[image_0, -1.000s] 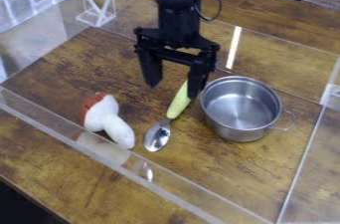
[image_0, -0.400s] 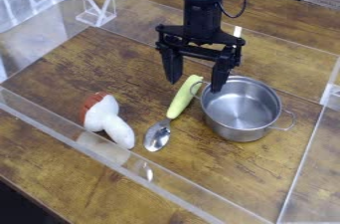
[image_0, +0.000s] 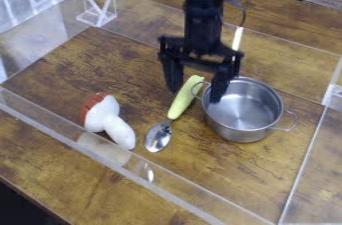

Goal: Move the green spoon to the left

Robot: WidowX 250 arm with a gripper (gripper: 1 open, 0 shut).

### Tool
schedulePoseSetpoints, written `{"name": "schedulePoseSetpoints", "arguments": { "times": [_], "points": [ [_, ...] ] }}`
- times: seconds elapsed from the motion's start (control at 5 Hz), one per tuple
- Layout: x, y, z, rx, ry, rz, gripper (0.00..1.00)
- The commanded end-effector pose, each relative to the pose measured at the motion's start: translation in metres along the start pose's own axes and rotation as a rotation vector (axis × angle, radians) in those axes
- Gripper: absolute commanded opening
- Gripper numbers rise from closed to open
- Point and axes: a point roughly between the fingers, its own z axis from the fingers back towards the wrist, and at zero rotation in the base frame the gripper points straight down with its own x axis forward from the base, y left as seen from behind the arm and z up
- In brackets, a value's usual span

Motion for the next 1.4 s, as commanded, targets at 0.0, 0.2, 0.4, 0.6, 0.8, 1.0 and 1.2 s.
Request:
{"name": "schedulePoseSetpoints", "arguments": {
  "times": [0.0, 0.2, 0.4, 0.6, 0.8, 1.0, 1.2],
  "points": [
    [0.009, -0.010, -0.002, -0.009, -0.060, 0.028, 1.00],
    [0.013, 0.003, -0.012, -0.005, -0.065, 0.058, 1.00],
    [0.017, 0.017, -0.021, -0.004, -0.066, 0.086, 1.00],
    [0.016, 0.030, -0.023, -0.002, -0.067, 0.102, 1.00],
    [0.016, 0.041, -0.026, -0.001, -0.067, 0.115, 0.00],
    [0.013, 0.047, -0.022, -0.011, -0.068, 0.114, 0.00],
    [0.015, 0.055, -0.004, -0.013, -0.075, 0.041, 0.00]
  ]
}}
